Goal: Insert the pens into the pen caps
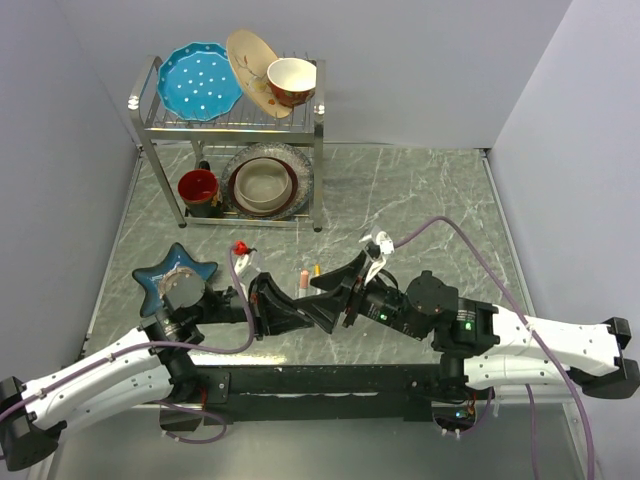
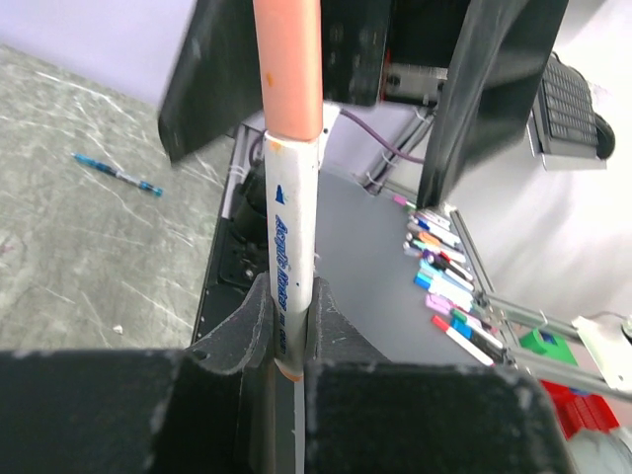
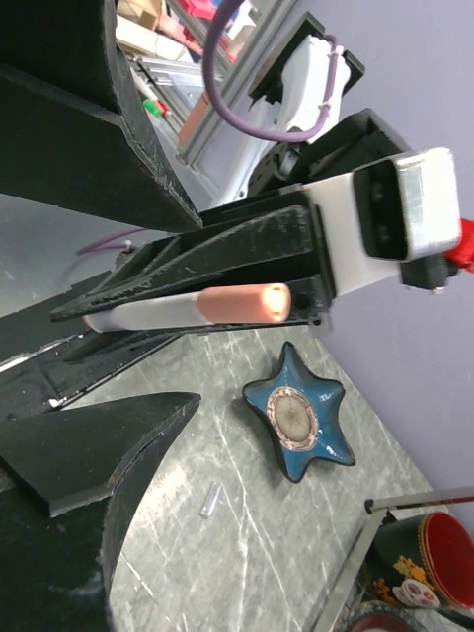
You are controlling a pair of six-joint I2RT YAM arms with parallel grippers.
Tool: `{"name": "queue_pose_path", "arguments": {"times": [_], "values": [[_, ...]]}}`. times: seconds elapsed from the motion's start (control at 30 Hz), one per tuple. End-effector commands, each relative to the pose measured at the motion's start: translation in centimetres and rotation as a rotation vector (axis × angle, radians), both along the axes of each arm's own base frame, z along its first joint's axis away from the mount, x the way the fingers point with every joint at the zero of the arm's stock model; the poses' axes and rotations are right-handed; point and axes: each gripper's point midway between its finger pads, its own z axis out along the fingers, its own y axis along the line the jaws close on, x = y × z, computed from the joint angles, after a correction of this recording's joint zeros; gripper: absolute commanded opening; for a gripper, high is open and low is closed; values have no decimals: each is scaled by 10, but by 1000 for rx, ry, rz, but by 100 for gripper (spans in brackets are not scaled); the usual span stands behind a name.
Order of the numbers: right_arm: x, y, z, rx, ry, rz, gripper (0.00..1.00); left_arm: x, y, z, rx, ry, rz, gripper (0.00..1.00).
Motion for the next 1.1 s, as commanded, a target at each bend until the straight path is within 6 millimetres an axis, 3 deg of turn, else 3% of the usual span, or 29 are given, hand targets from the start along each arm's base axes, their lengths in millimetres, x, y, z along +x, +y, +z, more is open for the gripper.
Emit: {"name": "queue_pose_path", "arguments": {"times": [0.0, 0.23, 0.37, 0.57, 0.8, 0.93, 1.0, 1.07], "values": [[6, -8, 32, 33, -44, -42, 72, -10, 1, 4, -15, -48, -57, 1], [7, -5, 42, 21, -78, -39, 69, -14, 4, 5, -22, -51, -70, 1], [6, -2, 44, 12, -87, -26, 58, -16, 6, 6, -31, -58, -78, 1], [4, -2, 46, 25, -98, -14, 49, -20, 6, 9, -35, -71, -101, 1], [3, 0, 43, 22, -106, -3, 58, -17, 2, 3, -13, -63, -102, 1], [3, 2, 45, 17, -113, 2, 57, -17, 1, 3, -13, -64, -109, 1], [1, 4, 45, 18, -117, 12, 52, -16, 1, 3, -14, -67, -101, 1], [-2, 6, 42, 10, -117, 32, 33, -15, 1, 4, -19, -72, -93, 1]]}}
